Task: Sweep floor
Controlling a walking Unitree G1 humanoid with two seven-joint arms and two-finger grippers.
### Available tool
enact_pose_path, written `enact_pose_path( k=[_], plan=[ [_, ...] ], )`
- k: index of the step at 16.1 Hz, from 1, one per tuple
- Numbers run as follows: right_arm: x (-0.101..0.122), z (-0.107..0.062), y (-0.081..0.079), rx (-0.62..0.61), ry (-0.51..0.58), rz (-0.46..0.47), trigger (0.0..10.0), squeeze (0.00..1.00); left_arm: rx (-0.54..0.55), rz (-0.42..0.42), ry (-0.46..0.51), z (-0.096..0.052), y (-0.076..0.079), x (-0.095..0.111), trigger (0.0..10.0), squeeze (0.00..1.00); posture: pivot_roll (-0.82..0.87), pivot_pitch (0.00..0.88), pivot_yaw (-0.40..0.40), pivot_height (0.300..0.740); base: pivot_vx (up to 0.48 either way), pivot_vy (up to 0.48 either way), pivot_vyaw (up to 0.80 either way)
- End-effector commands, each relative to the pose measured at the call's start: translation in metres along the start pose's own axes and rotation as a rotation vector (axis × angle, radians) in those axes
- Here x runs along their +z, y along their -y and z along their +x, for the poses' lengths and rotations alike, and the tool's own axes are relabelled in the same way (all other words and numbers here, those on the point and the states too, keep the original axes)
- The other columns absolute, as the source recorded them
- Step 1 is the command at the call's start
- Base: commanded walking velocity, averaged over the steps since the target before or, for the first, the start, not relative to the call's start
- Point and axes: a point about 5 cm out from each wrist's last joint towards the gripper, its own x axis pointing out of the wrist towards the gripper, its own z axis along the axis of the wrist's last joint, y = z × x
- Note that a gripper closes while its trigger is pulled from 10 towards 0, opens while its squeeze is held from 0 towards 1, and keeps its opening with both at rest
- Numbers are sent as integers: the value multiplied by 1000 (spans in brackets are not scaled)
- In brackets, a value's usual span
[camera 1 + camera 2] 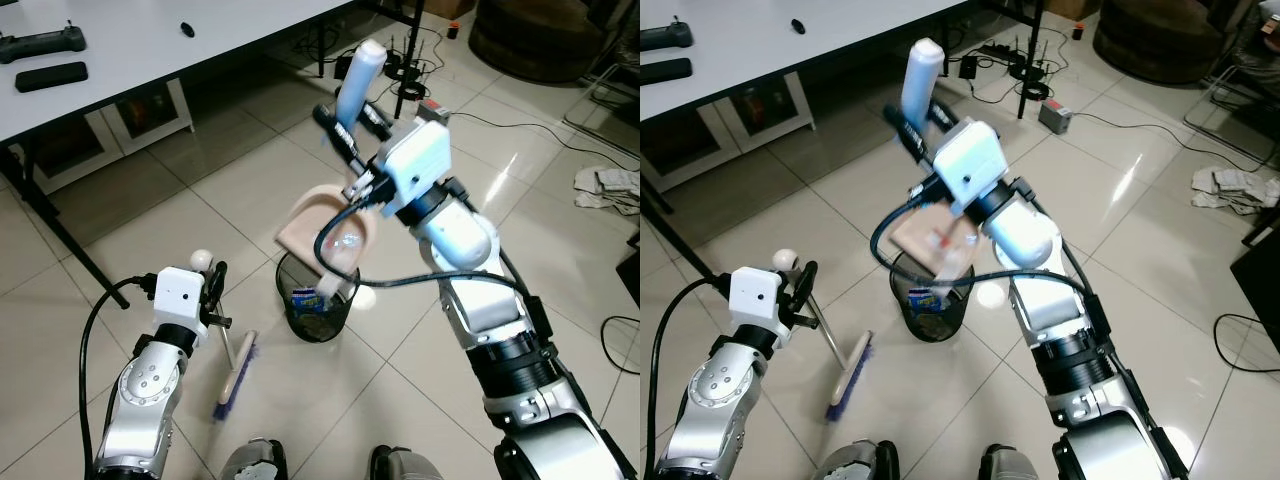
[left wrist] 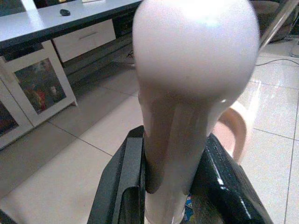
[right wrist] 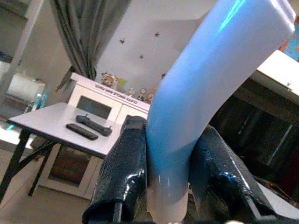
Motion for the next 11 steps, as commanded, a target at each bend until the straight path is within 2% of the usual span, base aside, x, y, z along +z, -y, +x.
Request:
enact_pose_path(
  k=[1,3,5,8,10,11],
  plan=[
    [21,6,-1,38,101,-83,10000,0,-19,7,-7,0,3,-2,10000,0,-5,78,29,740,0,0,0],
    [25,7,-4,48,133,-70,10000,0,-21,10,-3,2,3,-1,10000,0,-2,80,27,740,0,0,0],
    [27,6,-2,37,142,-133,10000,0,-21,12,-1,3,4,-1,10000,0,2,79,25,740,0,0,0],
    [34,5,18,-68,181,-207,10000,0,-27,9,-2,1,6,-2,10000,0,4,87,28,740,0,0,0],
    [45,-5,73,-408,222,-122,10000,0,-55,-1,-17,0,9,-4,10000,0,1,88,34,740,0,0,0],
    [39,-14,94,-521,161,-151,10000,0,-77,-5,-17,-2,12,-4,10000,0,0,86,37,740,0,0,0]
  ],
)
